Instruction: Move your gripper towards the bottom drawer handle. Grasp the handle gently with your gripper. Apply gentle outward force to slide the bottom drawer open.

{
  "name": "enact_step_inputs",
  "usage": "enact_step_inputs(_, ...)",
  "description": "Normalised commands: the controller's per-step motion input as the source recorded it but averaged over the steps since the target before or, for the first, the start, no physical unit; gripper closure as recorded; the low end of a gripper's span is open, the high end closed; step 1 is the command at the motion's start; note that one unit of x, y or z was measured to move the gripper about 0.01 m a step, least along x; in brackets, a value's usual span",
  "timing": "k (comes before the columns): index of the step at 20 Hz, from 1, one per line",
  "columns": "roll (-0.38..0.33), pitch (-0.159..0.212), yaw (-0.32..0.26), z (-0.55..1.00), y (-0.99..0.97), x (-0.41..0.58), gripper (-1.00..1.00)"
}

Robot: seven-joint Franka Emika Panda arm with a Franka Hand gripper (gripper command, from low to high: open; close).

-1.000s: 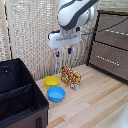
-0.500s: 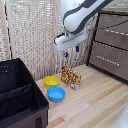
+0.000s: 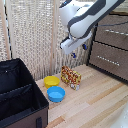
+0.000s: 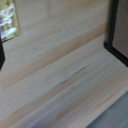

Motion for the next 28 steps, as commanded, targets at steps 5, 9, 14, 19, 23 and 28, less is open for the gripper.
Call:
enact_step_inputs(5, -0.375, 0.000, 0.121, -0.20, -0.23, -0.013, -1.00)
enact_step_inputs(9, -0.375, 0.000, 0.132, -0.27, -0.23, 0.000, -1.00)
enact_step_inputs(14, -0.360, 0.000, 0.120, -0.25, -0.33, 0.000, -1.00)
enact_step_inputs(19, -0.251, 0.000, 0.109, -0.25, -0.54, 0.007, -1.00)
enact_step_inputs(23, -0.099, 0.000, 0.063, -0.10, -0.76, 0.037, -1.00)
enact_step_inputs(28, 0.039, 0.014, 0.000, 0.18, -0.85, 0.099, -1.00)
